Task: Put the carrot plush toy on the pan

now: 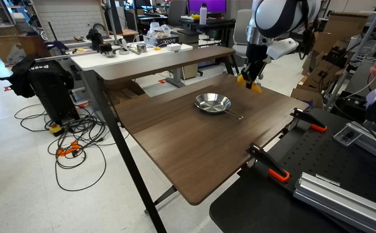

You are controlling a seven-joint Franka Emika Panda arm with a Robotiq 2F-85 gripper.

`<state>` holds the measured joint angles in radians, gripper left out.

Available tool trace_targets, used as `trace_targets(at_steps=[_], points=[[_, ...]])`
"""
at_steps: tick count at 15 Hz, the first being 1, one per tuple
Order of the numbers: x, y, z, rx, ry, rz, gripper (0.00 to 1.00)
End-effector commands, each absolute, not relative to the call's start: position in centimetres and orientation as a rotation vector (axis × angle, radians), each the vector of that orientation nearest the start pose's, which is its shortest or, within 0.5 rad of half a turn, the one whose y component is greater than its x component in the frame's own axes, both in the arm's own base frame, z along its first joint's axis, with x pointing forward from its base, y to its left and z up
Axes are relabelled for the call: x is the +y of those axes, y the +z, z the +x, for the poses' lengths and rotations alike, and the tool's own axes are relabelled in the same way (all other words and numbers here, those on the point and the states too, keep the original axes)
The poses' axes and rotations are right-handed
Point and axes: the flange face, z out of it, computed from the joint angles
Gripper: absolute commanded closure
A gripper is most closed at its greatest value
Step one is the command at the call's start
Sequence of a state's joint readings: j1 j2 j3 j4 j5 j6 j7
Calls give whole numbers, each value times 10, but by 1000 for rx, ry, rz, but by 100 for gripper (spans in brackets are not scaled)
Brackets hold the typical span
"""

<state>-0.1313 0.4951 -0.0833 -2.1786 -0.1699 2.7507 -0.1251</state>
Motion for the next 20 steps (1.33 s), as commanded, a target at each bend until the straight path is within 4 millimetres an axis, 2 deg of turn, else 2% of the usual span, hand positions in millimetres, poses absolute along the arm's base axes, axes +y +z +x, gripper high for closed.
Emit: trace_targets(at_steps=[1, 9, 14, 20], points=[[-91, 190, 555, -201, -162, -3242, 98], [-29, 209, 569, -356, -224, -3201, 98], [3, 202, 572, -435, -217, -3179, 98], [23, 189, 573, -487, -188, -3167, 98]])
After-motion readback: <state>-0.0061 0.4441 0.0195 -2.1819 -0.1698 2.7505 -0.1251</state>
